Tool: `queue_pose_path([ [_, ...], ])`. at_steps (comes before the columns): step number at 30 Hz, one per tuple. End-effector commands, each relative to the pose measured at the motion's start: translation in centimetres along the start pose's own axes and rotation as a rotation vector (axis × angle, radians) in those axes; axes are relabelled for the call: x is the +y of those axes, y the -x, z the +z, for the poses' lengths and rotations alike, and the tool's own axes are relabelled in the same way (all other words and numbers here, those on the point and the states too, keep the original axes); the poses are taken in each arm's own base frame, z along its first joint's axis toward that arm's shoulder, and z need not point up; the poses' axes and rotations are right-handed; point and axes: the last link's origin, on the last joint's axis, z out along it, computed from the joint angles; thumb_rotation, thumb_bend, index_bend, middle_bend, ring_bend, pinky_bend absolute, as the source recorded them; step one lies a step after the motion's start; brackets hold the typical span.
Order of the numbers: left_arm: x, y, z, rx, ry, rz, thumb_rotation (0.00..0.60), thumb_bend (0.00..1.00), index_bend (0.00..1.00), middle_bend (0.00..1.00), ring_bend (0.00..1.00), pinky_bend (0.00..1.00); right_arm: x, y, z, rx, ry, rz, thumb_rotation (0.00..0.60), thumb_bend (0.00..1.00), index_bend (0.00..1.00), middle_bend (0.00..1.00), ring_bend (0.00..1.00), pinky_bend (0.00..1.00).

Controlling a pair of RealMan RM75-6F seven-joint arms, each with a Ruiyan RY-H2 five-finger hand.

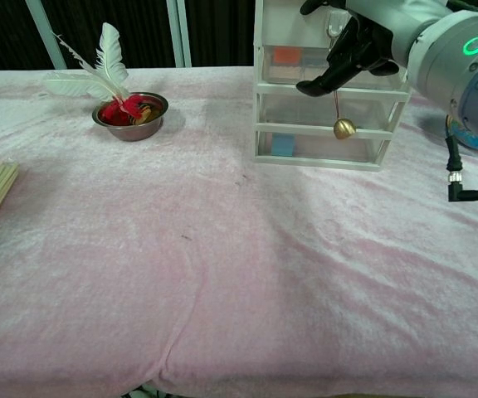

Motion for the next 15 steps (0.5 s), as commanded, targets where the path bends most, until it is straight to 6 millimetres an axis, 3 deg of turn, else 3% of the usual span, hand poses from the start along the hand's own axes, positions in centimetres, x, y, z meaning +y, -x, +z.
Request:
queue_pose_path([
  [1, 0.0, 0.0, 0.0, 0.000, 0.000, -0.001, 0.600, 0.00, 0.00, 0.00, 0.01, 0.00, 0.2, -0.1, -0.4, -0.001, -0.002, 0.002, 0.600, 0.20, 0.01, 0.94, 1.00, 0.96],
  [6, 0.0, 0.0, 0.0, 0.000, -0.001, -0.002, 0.600, 0.00, 0.00, 0.00, 0.01, 0.00, 1.5, -0.9, -2.1, 0.000, -0.013, -0.019, 0.600, 0.20, 0.01, 0.93, 1.00, 0.95],
  [15, 0.0, 0.0, -0.1, -0.004, 0.002, 0.002, 0.600, 0.00, 0.00, 0.00, 0.01, 0.00, 6.3, -4.1, -6.3, 0.024, 0.009, -0.122, 0.600, 0.20, 0.01, 0.90, 1.00, 0.92],
])
